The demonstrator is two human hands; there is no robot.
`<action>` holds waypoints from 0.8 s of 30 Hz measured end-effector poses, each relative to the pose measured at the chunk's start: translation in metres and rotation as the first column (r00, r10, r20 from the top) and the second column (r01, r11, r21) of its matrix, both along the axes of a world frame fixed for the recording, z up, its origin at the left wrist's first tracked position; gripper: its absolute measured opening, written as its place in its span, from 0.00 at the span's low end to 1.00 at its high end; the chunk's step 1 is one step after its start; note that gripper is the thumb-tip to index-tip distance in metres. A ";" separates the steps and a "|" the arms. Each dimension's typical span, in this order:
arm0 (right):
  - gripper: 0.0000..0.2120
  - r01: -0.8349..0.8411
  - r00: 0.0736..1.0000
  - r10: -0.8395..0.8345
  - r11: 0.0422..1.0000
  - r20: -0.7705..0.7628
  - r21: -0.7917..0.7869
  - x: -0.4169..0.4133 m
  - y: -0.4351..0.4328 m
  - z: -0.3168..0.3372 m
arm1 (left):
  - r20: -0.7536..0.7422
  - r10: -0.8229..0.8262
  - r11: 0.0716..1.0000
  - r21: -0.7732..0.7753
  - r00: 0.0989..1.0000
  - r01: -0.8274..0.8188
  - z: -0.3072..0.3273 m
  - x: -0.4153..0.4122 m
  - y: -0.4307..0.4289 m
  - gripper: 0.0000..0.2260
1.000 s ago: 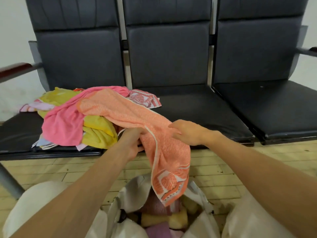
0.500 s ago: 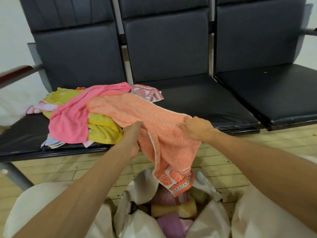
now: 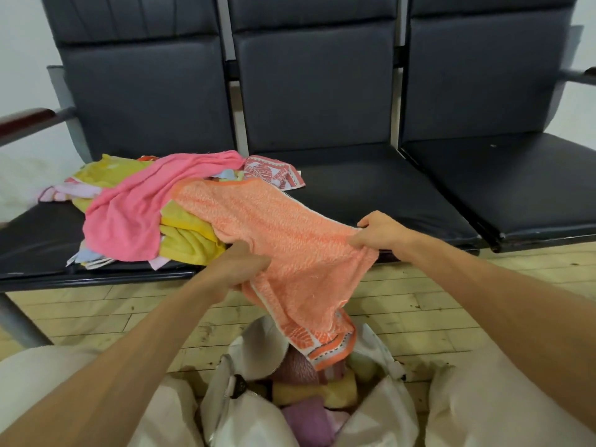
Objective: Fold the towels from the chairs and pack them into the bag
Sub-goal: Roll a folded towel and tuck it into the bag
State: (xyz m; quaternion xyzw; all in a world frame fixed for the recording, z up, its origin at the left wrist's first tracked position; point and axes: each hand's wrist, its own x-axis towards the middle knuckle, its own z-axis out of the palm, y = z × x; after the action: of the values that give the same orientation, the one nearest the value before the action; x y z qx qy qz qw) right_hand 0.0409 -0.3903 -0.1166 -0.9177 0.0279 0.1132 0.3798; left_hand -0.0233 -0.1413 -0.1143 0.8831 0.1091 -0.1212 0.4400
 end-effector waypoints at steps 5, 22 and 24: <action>0.08 -0.164 0.951 0.195 0.976 -0.240 0.147 -0.018 -0.021 0.009 | -0.056 -0.129 0.943 0.302 0.990 0.140 -0.005 -0.002 0.020 0.21; 0.18 0.133 0.877 -0.275 0.927 0.393 0.351 -0.022 -0.040 0.049 | 0.130 0.195 0.831 -0.548 0.972 -0.094 0.060 0.001 0.012 0.07; 0.16 0.108 0.883 -0.293 0.886 0.367 0.450 -0.023 -0.041 0.052 | 0.100 0.243 0.706 -0.700 0.965 -0.105 0.064 0.004 0.017 0.09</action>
State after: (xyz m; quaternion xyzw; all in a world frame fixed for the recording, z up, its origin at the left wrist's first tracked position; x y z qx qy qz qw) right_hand 0.0176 -0.4314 -0.0642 -0.8092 0.0168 -0.1268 0.5735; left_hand -0.0198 -0.1247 -0.0507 0.6489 0.0982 -0.0284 0.7540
